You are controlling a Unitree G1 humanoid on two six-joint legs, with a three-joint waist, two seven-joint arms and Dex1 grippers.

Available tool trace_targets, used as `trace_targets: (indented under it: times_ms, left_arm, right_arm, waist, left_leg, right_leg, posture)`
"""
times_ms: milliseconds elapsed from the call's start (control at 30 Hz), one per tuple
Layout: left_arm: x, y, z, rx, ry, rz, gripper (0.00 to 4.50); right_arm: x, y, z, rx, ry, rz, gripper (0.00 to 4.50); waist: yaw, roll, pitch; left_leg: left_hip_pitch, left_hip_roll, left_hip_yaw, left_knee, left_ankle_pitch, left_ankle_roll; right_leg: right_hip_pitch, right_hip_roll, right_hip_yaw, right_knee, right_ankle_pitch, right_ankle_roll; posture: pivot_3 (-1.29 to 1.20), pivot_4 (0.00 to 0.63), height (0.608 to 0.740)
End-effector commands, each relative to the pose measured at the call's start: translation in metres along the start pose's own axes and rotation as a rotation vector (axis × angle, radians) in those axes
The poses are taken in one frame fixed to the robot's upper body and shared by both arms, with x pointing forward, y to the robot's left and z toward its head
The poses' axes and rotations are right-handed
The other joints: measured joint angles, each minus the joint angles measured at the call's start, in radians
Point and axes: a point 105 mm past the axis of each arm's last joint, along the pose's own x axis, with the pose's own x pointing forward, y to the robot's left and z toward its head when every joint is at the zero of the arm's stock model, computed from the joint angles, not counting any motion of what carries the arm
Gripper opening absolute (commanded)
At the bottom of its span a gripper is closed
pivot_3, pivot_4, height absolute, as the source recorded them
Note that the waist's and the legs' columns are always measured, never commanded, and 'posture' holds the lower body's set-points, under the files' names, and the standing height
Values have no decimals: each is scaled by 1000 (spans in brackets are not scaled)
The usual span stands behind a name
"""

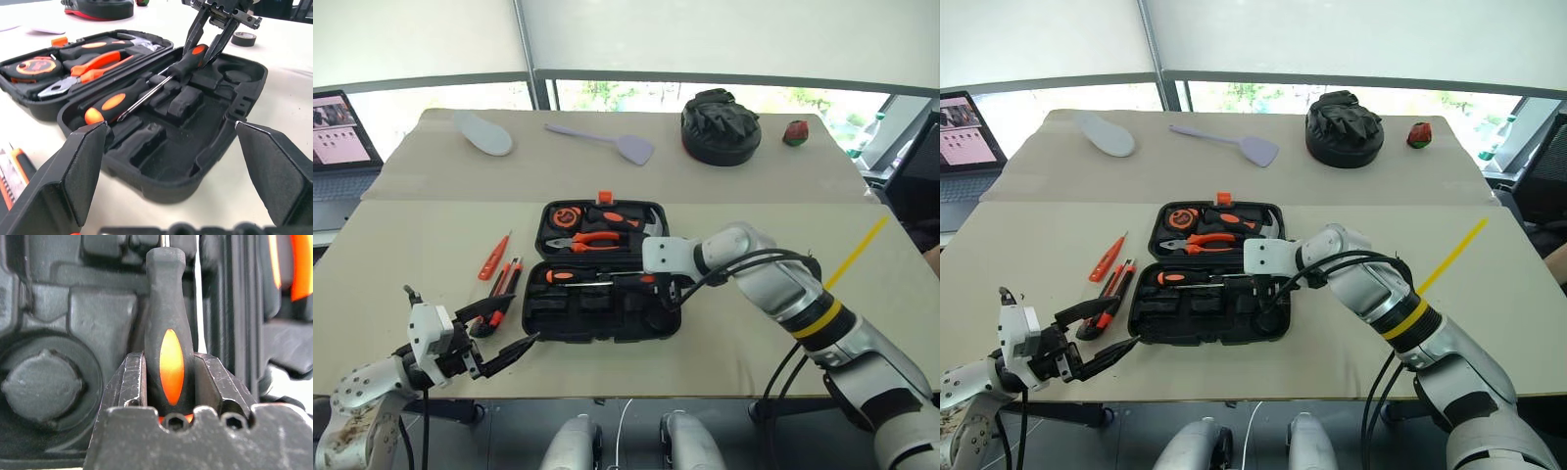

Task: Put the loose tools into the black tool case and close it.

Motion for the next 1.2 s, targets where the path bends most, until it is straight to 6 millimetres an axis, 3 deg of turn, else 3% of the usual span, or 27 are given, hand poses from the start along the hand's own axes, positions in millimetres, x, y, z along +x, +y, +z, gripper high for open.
trace_targets:
  times_ms: [33,167,333,533,567,733,1033,1200]
  left_arm:
    - [-5,2,7,33,-16,1,4500]
    - [-8,4,5,29,-13,8,4500]
    - [-6,6,1,28,-17,9,4500]
    - [-5,7,-8,29,-18,6,4500]
    - [-6,7,-9,29,-18,5,4500]
    - [-7,3,-11,30,-18,-12,4500]
    - [2,-2,2,38,-32,-40,4500]
    - [16,2,24,36,-76,-29,4500]
  right_arm:
    - [-8,-7,6,-59,-33,-39,2562]
    - [-23,-9,17,-67,-139,-20,3891]
    - [-40,-21,31,-37,-307,-63,3891]
    - [-19,-17,47,50,-483,-90,2210]
    - [-16,-15,47,66,-493,-87,1768]
    - [20,-2,23,82,-405,-79,111]
    - [43,11,16,34,-358,-48,48]
    - [51,18,21,9,-357,-38,48]
  waist:
    - [0,0,0]
    - [0,0,0]
    - [0,0,0]
    - [-3,0,0]
    - [-3,0,0]
    - [-1,0,0]
    - [-6,0,0]
    - [-7,0,-1]
  left_leg:
    - [0,0,0,0,0,0]
    - [0,0,0,0,0,0]
    - [0,0,0,0,0,0]
    - [1,1,0,-1,0,0]
    - [1,1,0,-2,0,0]
    - [1,0,0,-2,0,-1]
    - [5,0,1,-5,1,-2]
    - [8,1,1,-6,1,-2]
  right_leg:
    - [0,0,0,0,0,0]
    - [0,0,0,0,0,0]
    - [0,0,0,0,0,0]
    - [0,1,0,0,0,-1]
    - [0,1,0,0,0,-1]
    - [-1,-1,0,0,1,-1]
    - [1,0,0,0,1,-1]
    - [3,2,1,1,0,-2]
  posture:
    - [0,150,740]
    - [0,150,740]
    - [0,150,740]
    - [0,150,740]
    - [0,150,740]
    - [0,150,740]
    - [0,150,740]
    - [0,150,740]
